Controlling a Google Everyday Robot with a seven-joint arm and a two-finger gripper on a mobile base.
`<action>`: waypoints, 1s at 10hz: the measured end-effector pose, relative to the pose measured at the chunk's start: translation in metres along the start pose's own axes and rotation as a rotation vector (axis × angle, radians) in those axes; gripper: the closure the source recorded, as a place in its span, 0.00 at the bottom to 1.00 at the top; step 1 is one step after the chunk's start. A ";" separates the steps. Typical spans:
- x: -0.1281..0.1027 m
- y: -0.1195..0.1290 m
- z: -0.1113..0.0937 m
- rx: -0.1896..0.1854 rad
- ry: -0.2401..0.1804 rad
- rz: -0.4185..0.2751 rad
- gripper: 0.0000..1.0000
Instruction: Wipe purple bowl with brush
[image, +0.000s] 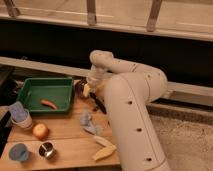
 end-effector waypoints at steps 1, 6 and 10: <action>0.008 -0.009 -0.004 0.014 0.009 0.022 1.00; -0.020 -0.023 -0.017 0.052 -0.007 0.020 1.00; -0.062 0.018 -0.008 0.027 -0.031 -0.091 1.00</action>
